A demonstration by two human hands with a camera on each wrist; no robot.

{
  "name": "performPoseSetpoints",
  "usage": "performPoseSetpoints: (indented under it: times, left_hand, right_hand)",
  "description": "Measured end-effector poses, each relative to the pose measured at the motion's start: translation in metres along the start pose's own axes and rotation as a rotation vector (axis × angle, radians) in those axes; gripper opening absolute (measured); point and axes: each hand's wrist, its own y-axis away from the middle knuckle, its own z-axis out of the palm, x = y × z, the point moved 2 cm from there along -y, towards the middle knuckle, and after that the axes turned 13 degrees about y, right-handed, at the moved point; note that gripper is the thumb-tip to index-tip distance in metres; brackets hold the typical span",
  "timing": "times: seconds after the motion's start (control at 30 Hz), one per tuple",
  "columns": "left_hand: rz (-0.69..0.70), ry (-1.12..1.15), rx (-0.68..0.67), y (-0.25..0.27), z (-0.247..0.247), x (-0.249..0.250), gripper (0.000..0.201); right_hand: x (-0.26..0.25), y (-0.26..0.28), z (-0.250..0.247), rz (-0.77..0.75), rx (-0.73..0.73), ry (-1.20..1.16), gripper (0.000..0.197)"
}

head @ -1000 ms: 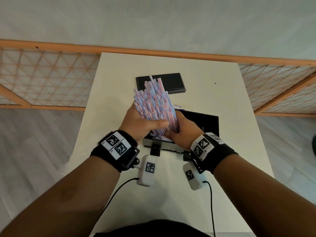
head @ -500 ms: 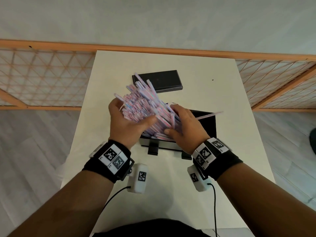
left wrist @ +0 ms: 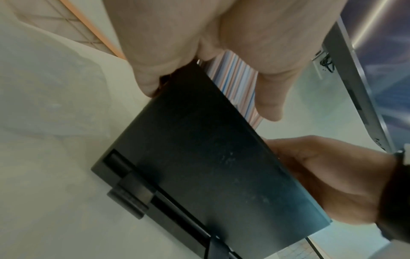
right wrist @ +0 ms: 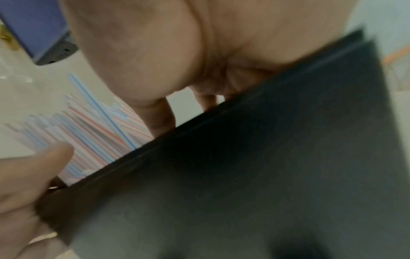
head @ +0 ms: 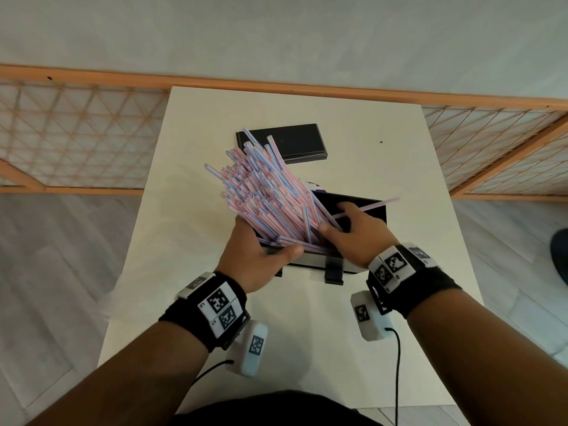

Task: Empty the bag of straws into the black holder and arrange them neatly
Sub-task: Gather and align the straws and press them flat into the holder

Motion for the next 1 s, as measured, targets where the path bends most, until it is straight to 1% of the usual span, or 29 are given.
performPoseSetpoints:
  times: [0.07, 0.1, 0.23, 0.33, 0.4, 0.47, 0.5, 0.53, 0.57, 0.63, 0.67, 0.7, 0.77, 0.83, 0.93, 0.97, 1.0]
  left_hand:
    - [0.006, -0.029, 0.007, -0.001, -0.002, -0.001, 0.075]
    - [0.005, -0.040, 0.009, 0.000, -0.004, -0.002, 0.072]
    - [-0.032, -0.079, 0.003, 0.003, -0.006, -0.008, 0.071]
    - [-0.025, -0.098, -0.010, 0.004, -0.005, -0.009, 0.065]
    - [-0.024, -0.098, -0.011, 0.003, -0.005, -0.010, 0.064]
    - [-0.025, -0.099, -0.013, 0.002, -0.004, -0.011, 0.068]
    - [-0.032, -0.100, -0.013, 0.001, -0.004, -0.012, 0.069]
    - [-0.039, -0.100, -0.009, 0.000, -0.004, -0.013, 0.069]
    - [-0.044, -0.099, -0.005, 0.000, -0.004, -0.014, 0.069]
    - [-0.049, -0.092, 0.005, -0.001, -0.004, -0.016, 0.068]
    - [-0.052, -0.089, 0.006, -0.001, -0.004, -0.016, 0.067]
    - [-0.053, -0.086, 0.005, -0.001, -0.004, -0.017, 0.068]
    - [-0.044, -0.081, 0.004, -0.001, -0.004, -0.017, 0.069]
    - [-0.037, -0.072, 0.008, -0.002, -0.003, -0.018, 0.069]
    - [-0.023, -0.048, 0.009, -0.002, -0.002, -0.018, 0.070]
    - [-0.019, -0.039, 0.008, -0.003, -0.003, -0.019, 0.070]
    - [-0.018, -0.030, 0.007, -0.003, -0.003, -0.019, 0.070]
  right_hand:
    - [-0.001, -0.001, 0.000, -0.015, 0.000, -0.020, 0.074]
    - [-0.001, 0.000, -0.002, -0.035, 0.041, -0.044, 0.072]
    - [0.005, 0.014, -0.014, -0.186, 0.355, -0.171, 0.059]
    - [0.009, 0.023, -0.027, -0.291, 0.570, -0.238, 0.048]
    - [0.007, 0.030, -0.034, -0.359, 0.674, -0.200, 0.041]
    - [0.004, 0.036, -0.035, -0.419, 0.714, -0.137, 0.030]
    - [0.002, 0.038, -0.032, -0.451, 0.698, -0.112, 0.024]
    - [0.000, 0.038, -0.026, -0.492, 0.651, -0.094, 0.019]
    - [-0.001, 0.038, -0.018, -0.536, 0.580, -0.080, 0.017]
    - [-0.002, 0.038, 0.000, -0.590, 0.430, -0.082, 0.018]
    - [-0.002, 0.037, 0.007, -0.574, 0.382, -0.110, 0.019]
    - [-0.001, 0.036, 0.012, -0.523, 0.358, -0.145, 0.020]
    - [0.002, 0.030, 0.015, -0.358, 0.330, -0.180, 0.023]
    - [0.000, 0.021, 0.016, -0.230, 0.276, -0.126, 0.033]
    - [-0.013, 0.009, 0.020, -0.196, 0.194, -0.022, 0.062]
    - [-0.019, 0.006, 0.023, -0.197, 0.182, -0.004, 0.068]
    - [-0.023, 0.003, 0.025, -0.194, 0.179, 0.010, 0.069]
